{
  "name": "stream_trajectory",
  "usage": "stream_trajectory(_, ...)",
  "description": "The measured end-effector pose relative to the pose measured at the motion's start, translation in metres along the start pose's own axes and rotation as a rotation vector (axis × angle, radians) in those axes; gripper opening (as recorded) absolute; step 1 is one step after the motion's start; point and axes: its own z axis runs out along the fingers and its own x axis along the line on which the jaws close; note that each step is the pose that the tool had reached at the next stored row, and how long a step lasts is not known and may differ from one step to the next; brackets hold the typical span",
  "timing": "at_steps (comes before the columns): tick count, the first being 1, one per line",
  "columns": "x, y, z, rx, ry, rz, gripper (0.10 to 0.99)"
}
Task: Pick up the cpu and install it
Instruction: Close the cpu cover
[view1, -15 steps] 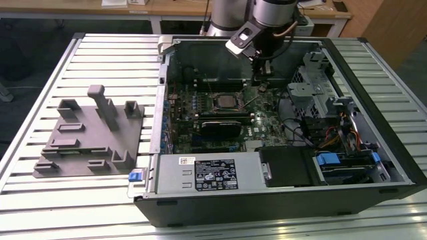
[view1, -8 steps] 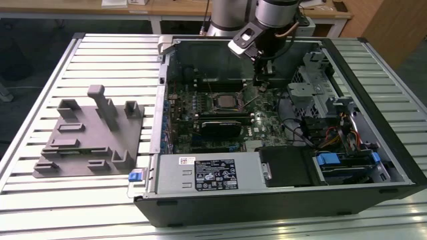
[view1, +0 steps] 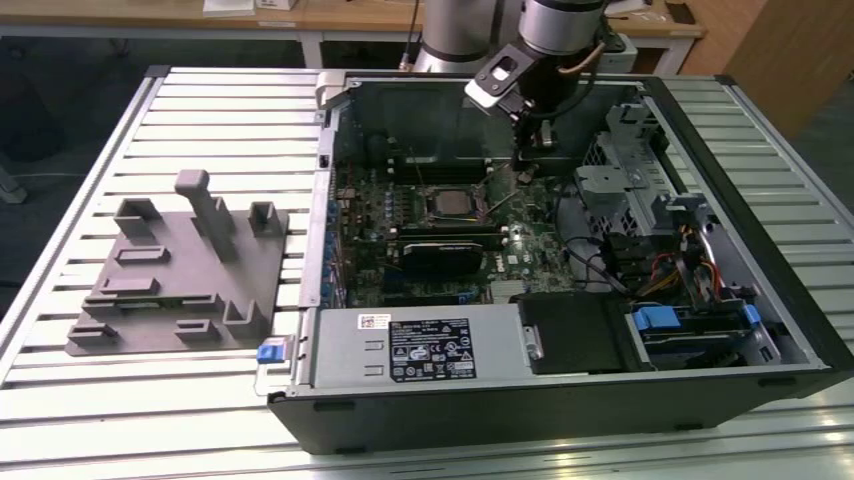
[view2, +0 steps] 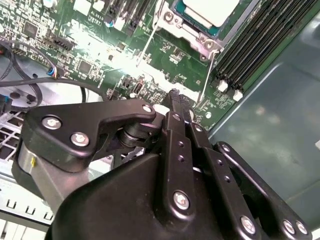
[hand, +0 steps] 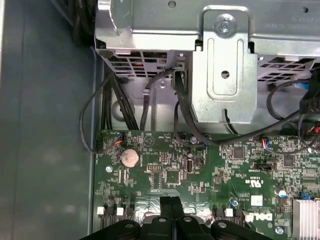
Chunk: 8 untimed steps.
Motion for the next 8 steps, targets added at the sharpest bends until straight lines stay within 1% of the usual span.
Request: stream_trajectory(8,0.0012,0.0059,0.0028,0.0,-0.0009,0.022,0.106)
